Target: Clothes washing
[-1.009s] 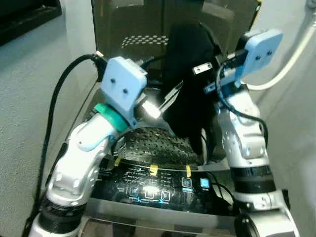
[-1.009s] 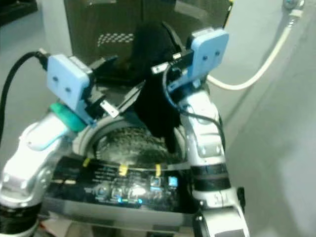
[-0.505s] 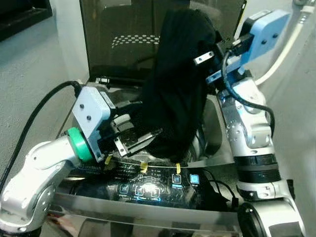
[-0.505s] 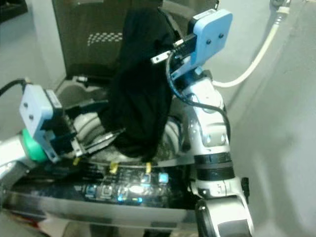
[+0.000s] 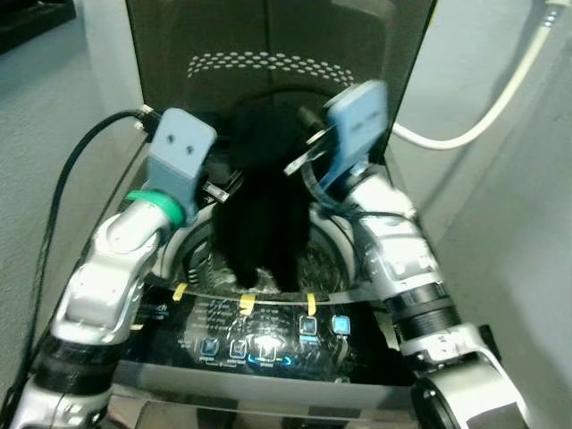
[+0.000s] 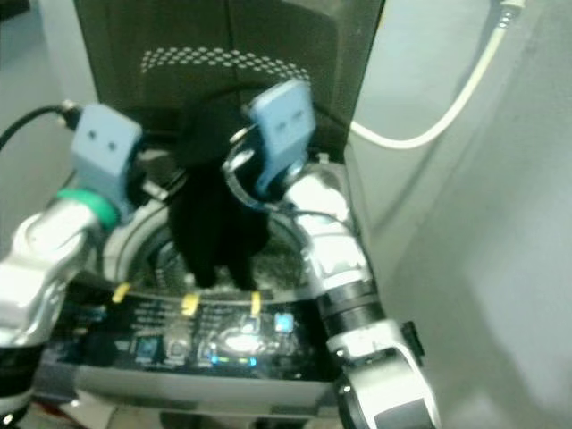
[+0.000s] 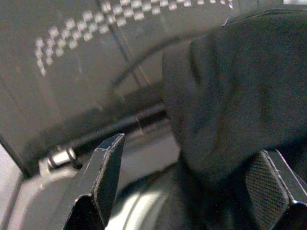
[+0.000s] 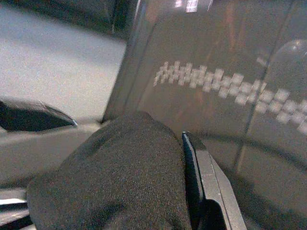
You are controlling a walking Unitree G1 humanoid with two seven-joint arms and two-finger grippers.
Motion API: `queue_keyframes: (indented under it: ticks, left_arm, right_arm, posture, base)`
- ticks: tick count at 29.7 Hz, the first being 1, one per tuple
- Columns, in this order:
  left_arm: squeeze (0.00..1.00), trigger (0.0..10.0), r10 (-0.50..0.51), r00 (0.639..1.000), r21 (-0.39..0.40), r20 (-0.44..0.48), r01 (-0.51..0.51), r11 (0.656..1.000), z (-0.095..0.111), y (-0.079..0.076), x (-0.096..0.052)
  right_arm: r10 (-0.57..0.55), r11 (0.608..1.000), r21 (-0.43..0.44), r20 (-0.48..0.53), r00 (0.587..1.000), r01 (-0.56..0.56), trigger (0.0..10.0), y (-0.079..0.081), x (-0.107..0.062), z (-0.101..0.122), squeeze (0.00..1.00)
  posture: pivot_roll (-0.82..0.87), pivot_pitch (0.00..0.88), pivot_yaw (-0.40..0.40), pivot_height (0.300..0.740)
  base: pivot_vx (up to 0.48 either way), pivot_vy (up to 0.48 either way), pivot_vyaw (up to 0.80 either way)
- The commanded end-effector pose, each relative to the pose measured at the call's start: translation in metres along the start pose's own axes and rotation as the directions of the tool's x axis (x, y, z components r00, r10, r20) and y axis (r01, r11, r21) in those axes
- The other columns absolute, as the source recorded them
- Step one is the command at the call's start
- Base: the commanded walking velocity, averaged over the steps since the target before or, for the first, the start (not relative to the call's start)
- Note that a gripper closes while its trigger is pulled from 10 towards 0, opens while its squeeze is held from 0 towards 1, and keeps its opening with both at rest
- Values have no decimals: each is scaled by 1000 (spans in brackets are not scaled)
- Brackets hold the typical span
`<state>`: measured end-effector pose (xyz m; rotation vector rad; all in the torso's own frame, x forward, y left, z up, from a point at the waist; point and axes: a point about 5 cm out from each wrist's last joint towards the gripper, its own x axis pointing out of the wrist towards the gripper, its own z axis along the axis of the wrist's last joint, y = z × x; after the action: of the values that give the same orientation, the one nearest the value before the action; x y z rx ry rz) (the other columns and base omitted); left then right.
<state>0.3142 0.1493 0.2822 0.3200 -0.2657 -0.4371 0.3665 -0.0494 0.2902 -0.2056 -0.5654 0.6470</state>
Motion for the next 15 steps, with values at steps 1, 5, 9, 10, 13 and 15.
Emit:
queue_keyframes:
  ticks: [1, 5, 9, 10, 13, 15]
  left_arm:
    - [0, 10000, -40, 999, -20, -2, 40, 999, 1, -4, -3]
    - [0, 10000, -179, 984, -44, 5, 179, 983, 1, -25, -26]
    - [0, 10000, -194, 980, -48, 39, 196, 979, 6, -35, -38]
    - [0, 10000, -176, 983, -37, 54, 178, 983, 8, -37, -39]
    - [0, 10000, -143, 987, -17, 67, 144, 989, 10, -37, -38]
    - [0, 10000, -125, 990, -17, 72, 127, 992, 10, -37, -36]
  right_arm:
    - [-9, 1000, -24, 15, 1000, 10, 10000, -1, 0, 2, 0]
    - [-27, 998, -50, -40, 999, 25, 10000, 0, 2, -7, 737]
    - [-25, 999, -42, -67, 997, 22, 10000, 0, 4, -12, 1000]
    - [-8, 999, -32, -73, 997, 6, 10000, 0, 5, -13, 1000]
    - [42, 999, -31, -86, 995, -44, 10000, 1, 6, -13, 1000]
    - [130, 986, -91, -133, 983, -143, 10000, 4, 4, -16, 1000]
  posture:
    - [144, 84, -15, 740]
    - [171, 87, -39, 740]
    - [187, 88, -55, 740]
    - [199, 89, -66, 740]
    - [200, 89, -72, 740]
    - [200, 89, -73, 740]
  base:
    - [0, 0, 0]
    - [0, 0, 0]
    - [0, 0, 0]
    - [0, 0, 0]
    - [0, 0, 0]
    - [0, 0, 0]
